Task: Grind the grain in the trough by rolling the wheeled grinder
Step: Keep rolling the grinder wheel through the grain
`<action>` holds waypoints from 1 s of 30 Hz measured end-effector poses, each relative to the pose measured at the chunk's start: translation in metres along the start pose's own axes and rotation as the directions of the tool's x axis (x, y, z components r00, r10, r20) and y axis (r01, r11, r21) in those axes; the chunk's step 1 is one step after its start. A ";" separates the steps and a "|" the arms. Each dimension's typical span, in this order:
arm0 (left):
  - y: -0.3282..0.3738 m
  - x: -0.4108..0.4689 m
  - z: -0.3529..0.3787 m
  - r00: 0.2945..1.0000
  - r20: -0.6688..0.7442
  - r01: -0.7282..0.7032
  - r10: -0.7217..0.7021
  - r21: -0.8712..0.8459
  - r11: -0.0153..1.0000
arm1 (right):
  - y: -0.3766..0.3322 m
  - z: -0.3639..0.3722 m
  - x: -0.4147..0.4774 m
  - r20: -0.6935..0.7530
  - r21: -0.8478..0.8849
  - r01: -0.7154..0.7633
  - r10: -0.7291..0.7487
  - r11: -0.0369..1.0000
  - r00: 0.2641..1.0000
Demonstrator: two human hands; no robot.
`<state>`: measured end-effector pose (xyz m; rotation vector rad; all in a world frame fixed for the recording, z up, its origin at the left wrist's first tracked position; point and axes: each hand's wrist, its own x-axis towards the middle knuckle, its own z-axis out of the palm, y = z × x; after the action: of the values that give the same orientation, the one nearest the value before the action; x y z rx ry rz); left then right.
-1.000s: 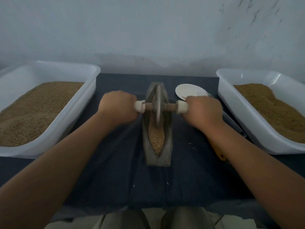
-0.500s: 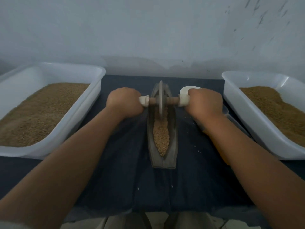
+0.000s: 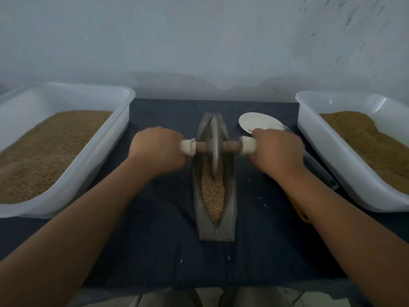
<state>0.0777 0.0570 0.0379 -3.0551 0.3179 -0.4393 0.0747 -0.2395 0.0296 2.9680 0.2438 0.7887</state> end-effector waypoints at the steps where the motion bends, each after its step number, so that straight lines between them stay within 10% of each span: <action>1: 0.001 0.016 0.001 1.000 -0.003 0.019 -0.019 0.007 1.000 | -0.001 0.007 0.012 -0.001 -0.001 -0.028 0.028 1.000 1.000; 11: -0.004 -0.044 -0.005 0.988 0.152 0.012 0.001 -0.087 0.996 | -0.003 -0.031 -0.031 -0.049 -0.057 0.133 -0.136 0.989 0.990; 23: 0.001 0.035 -0.001 0.999 0.018 0.032 -0.032 -0.007 0.999 | -0.004 0.009 0.029 -0.002 -0.044 -0.035 0.035 0.998 0.999; 30: -0.002 -0.048 0.000 1.000 -0.015 -0.015 0.015 0.011 1.000 | 0.003 -0.021 -0.031 -0.103 -0.026 0.149 -0.151 0.989 0.983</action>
<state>0.0327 0.0686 0.0243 -3.0377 0.3376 -0.4626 0.0378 -0.2474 0.0327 2.8528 0.4567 0.9230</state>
